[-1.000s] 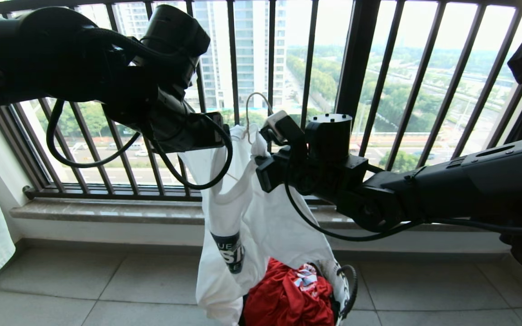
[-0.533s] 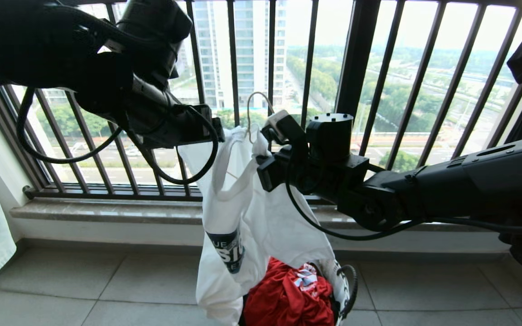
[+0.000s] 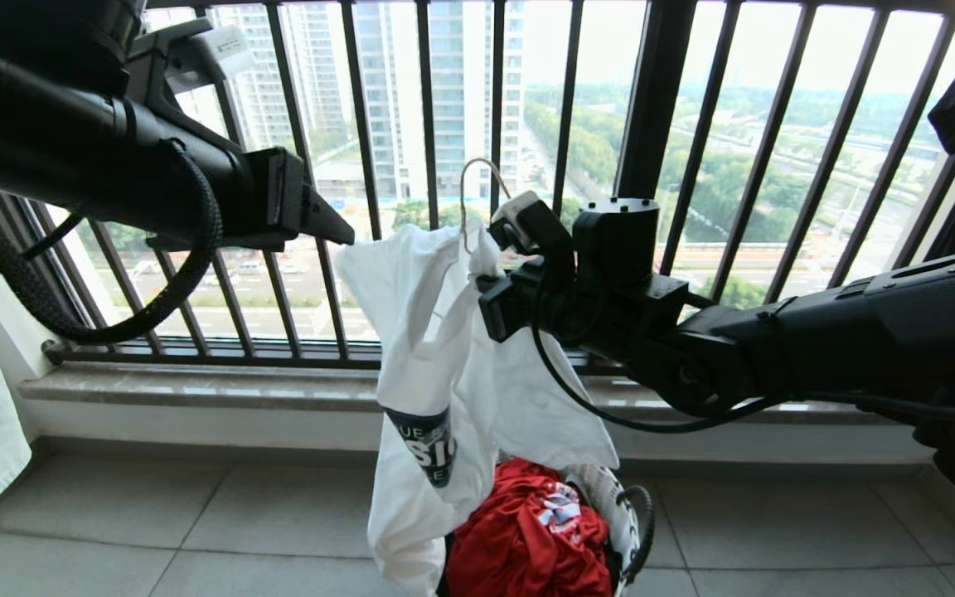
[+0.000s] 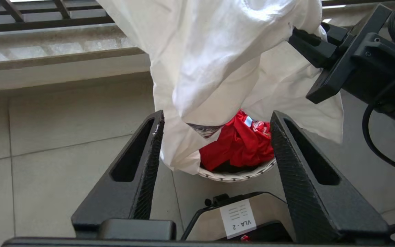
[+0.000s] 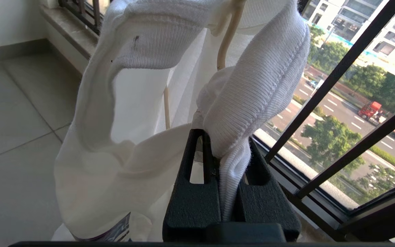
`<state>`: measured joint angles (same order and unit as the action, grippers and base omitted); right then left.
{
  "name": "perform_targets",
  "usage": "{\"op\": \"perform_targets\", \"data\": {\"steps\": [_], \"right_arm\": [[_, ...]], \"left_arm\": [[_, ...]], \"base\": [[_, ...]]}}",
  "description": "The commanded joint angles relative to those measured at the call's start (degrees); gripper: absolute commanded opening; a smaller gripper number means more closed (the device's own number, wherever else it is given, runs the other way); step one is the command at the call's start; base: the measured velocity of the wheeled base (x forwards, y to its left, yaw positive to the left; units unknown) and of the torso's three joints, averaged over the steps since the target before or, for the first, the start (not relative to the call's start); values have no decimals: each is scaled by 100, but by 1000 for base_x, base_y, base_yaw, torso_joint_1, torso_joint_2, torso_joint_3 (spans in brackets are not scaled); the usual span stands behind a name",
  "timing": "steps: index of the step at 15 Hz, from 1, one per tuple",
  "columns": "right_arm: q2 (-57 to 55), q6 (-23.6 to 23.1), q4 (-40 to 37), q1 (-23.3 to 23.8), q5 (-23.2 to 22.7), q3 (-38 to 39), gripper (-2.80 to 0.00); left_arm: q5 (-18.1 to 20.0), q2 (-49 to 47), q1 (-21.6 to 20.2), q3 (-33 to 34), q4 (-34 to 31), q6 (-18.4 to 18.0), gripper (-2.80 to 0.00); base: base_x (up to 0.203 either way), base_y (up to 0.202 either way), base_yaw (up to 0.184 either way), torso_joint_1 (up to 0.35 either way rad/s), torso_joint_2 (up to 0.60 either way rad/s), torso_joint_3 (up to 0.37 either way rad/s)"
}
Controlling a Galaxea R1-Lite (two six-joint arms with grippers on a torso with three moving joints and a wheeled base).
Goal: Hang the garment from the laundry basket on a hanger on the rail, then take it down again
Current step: Hang the clothes on the clothes rack, then hang the clothes rack on the clothesline
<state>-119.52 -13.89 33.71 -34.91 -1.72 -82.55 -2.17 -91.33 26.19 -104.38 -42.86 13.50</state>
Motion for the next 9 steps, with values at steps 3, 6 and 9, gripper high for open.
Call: {"op": "perform_targets", "data": {"steps": [3, 6, 9], "right_arm": [[158, 16, 6, -7, -193, 130, -280], [261, 187, -38, -7, -534, 174, -280], [513, 257, -58, -7, -1336, 567, -280]], "left_arm": [[1248, 481, -933, 278, -77, -1979, -280], [1534, 468, -1063, 296, -277, -2832, -280], [2500, 502, -1170, 271, -523, -3541, -280]], "base": [[0, 0, 0, 0, 0, 0], [0, 0, 0, 0, 0, 0], [0, 0, 0, 0, 0, 0]]}}
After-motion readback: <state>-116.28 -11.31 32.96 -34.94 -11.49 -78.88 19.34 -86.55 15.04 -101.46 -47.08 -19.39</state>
